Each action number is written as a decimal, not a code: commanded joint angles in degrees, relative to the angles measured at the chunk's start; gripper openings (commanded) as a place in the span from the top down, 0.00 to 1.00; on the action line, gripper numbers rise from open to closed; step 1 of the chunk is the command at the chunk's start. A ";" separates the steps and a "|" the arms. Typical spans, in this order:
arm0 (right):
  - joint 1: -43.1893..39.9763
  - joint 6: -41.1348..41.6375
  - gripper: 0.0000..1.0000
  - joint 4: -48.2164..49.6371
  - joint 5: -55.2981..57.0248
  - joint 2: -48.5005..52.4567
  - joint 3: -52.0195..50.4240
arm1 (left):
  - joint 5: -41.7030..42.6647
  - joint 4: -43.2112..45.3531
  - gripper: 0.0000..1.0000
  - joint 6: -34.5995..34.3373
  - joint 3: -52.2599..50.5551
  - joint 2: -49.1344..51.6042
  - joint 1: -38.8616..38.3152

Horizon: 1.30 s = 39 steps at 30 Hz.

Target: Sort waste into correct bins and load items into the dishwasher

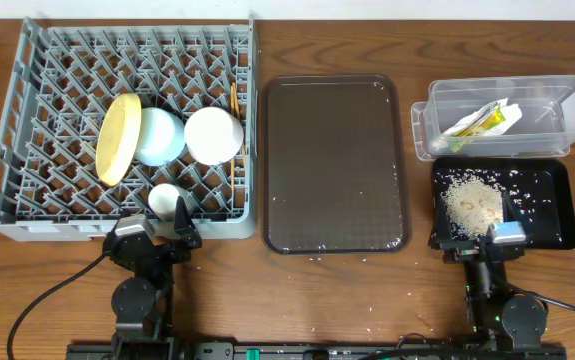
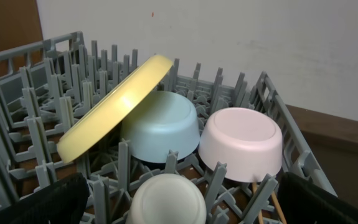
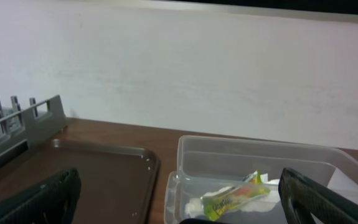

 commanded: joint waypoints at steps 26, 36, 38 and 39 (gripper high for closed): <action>-0.59 0.57 0.01 -9.42 0.92 -0.13 -1.38 | -0.72 -2.36 0.02 -0.50 -1.03 0.00 0.24; -0.59 0.59 0.01 -9.44 0.92 -0.13 -1.38 | -0.72 -2.36 0.02 -0.50 -1.03 0.00 0.24; -0.59 0.57 0.01 -9.44 0.92 -0.13 -1.38 | -0.72 -2.36 0.03 -0.50 -1.03 0.00 0.24; -0.59 0.57 0.01 -9.44 0.92 -0.13 -1.38 | -0.72 -2.36 0.03 -0.50 -1.03 0.00 0.24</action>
